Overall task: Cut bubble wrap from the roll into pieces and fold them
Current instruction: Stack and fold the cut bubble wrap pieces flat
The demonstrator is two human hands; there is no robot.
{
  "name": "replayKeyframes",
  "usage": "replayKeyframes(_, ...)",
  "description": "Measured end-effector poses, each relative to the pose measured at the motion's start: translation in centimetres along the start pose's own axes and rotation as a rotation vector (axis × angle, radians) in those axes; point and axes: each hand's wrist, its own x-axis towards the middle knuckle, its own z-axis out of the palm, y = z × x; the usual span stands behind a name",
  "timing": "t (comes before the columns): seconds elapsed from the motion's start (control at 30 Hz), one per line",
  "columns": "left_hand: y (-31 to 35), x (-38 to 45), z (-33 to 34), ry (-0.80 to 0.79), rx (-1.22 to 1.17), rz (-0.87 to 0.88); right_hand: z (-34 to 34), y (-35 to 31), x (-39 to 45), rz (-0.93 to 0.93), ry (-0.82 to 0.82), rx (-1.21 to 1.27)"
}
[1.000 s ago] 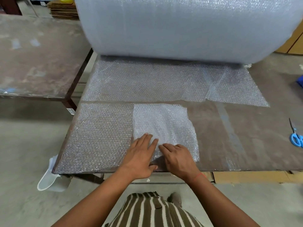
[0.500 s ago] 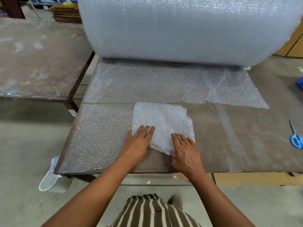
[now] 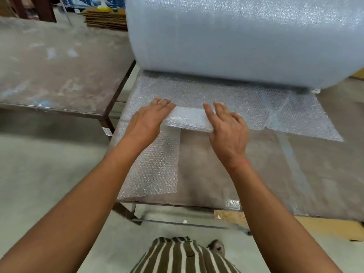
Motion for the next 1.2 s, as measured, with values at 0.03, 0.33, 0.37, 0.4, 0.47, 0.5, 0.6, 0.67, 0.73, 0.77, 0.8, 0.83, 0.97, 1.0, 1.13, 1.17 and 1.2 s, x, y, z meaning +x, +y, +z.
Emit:
replayKeyframes(0.03, -0.9, 0.1, -1.0, 0.063, 0.003, 0.018, -0.3, -0.8, 1.1, -0.017, 0.034, 0.006)
replayKeyframes(0.33, -8.2, -8.8, -2.9, 0.375, 0.197, 0.005, 2.2, -9.7, 0.4, -0.224, 0.219, 0.127)
replayKeyframes(0.37, -8.6, -10.8, -2.0, 0.337, 0.208, -0.023, 3.3, -10.4, -1.0, -0.246, 0.164, 0.133)
replayKeyframes(0.4, -8.9, -12.7, -1.0, 0.279, 0.211, -0.056, 4.4, -10.9, -2.5, -0.264, 0.093, 0.133)
replayKeyframes(0.47, -9.1, -16.2, 1.6, 0.101, 0.219, -0.114, 6.3, -11.8, -5.6, -0.299, -0.075, 0.116)
replayKeyframes(0.5, -9.1, -17.7, 2.6, -0.023, 0.230, -0.152, 7.1, -12.2, -7.2, -0.315, -0.169, 0.110)
replayKeyframes(0.6, -8.6, -20.5, 4.5, -0.353, 0.185, -0.291, 8.5, -12.6, -11.1, -0.325, -0.462, 0.114)
replayKeyframes(0.67, -7.8, -21.5, 4.5, -0.435, 0.112, -0.329, 8.7, -12.5, -12.5, -0.307, -0.587, 0.118)
replayKeyframes(0.73, -7.3, -22.1, 4.0, -0.399, 0.108, -0.310, 8.5, -12.2, -13.1, -0.296, -0.608, 0.129)
replayKeyframes(0.77, -7.2, -22.3, 3.8, -0.376, 0.122, -0.291, 8.2, -12.1, -13.2, -0.291, -0.591, 0.147)
replayKeyframes(0.8, -7.2, -22.4, 3.7, -0.373, 0.126, -0.270, 8.0, -12.0, -13.2, -0.290, -0.571, 0.168)
replayKeyframes(0.83, -7.3, -22.5, 3.7, -0.378, 0.124, -0.242, 7.8, -11.9, -13.2, -0.301, -0.552, 0.186)
replayKeyframes(0.97, -8.2, -22.4, 4.2, -0.458, 0.069, -0.166, 7.7, -11.8, -13.1, -0.387, -0.581, 0.219)
replayKeyframes(1.0, -8.4, -22.2, 4.2, -0.472, 0.043, -0.165, 7.7, -11.7, -12.9, -0.392, -0.593, 0.217)
replayKeyframes(1.13, -8.7, -22.6, 4.1, -0.478, 0.042, -0.125, 7.8, -11.8, -12.5, -0.430, -0.608, 0.136)
replayKeyframes(1.17, -8.5, -22.7, 4.0, -0.488, 0.064, -0.110, 7.8, -11.9, -12.6, -0.449, -0.611, 0.112)
replayKeyframes(1.2, -8.3, -22.8, 3.8, -0.509, 0.085, -0.100, 7.8, -12.0, -12.7, -0.466, -0.620, 0.087)
